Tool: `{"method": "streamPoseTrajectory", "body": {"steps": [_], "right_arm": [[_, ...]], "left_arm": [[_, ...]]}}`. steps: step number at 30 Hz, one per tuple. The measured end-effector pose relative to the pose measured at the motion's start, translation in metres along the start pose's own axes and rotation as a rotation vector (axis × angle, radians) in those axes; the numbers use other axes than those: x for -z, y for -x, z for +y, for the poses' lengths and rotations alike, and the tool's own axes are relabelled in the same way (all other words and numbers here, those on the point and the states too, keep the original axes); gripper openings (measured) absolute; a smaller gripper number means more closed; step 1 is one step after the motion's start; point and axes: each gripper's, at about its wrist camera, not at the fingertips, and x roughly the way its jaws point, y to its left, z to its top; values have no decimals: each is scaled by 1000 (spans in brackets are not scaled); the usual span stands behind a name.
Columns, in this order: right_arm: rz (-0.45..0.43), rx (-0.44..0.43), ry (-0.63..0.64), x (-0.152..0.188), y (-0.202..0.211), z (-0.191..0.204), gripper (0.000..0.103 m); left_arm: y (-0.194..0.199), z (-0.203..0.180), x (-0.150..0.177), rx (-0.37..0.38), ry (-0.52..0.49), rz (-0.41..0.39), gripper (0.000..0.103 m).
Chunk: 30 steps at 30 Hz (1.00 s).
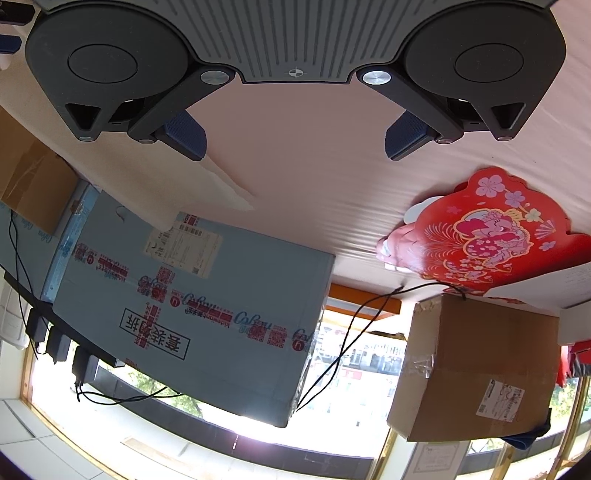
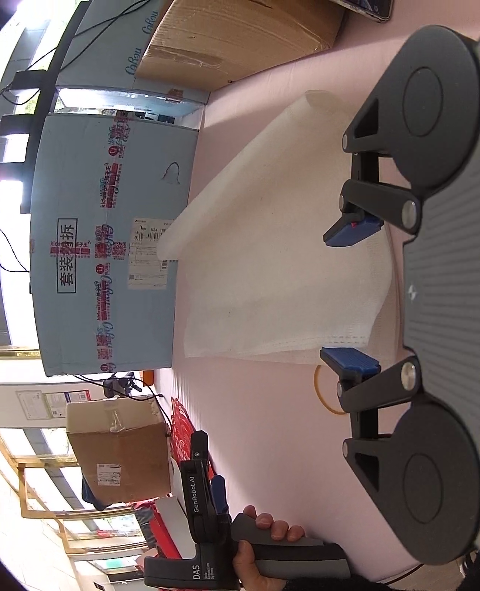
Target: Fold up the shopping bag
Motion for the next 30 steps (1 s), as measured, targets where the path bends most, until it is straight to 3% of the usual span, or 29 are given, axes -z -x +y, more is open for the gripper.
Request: {"method": "streamPoseTrajectory", "body": {"steps": [6,11,13,16,20,24,27,30], "right_arm": [[-7,72,-38,3,1,-12,62],[-15,-10,37,2,-13,9,55],[-3,5,57,-1,-24,14,28],[-9,29,71,-2,-31,14,11],[-107,29,-77,-7,-20,-14,7],[-181,24,-259,-8,-9,-52,7],[-159,14,-357,-3,-13,-76,8],[-123,-25,-414,4,-22,-87,9]], "left_arm": [[-2,0,1,5,-1,16,103],[-4,-1,1,46,7,40,103],[0,-4,2,79,7,42,103],[4,-12,3,143,0,47,103],[3,-25,7,242,38,92,103],[-13,-39,12,345,114,199,103],[-30,-49,15,381,176,303,103],[-40,-59,13,375,188,335,102]]}}
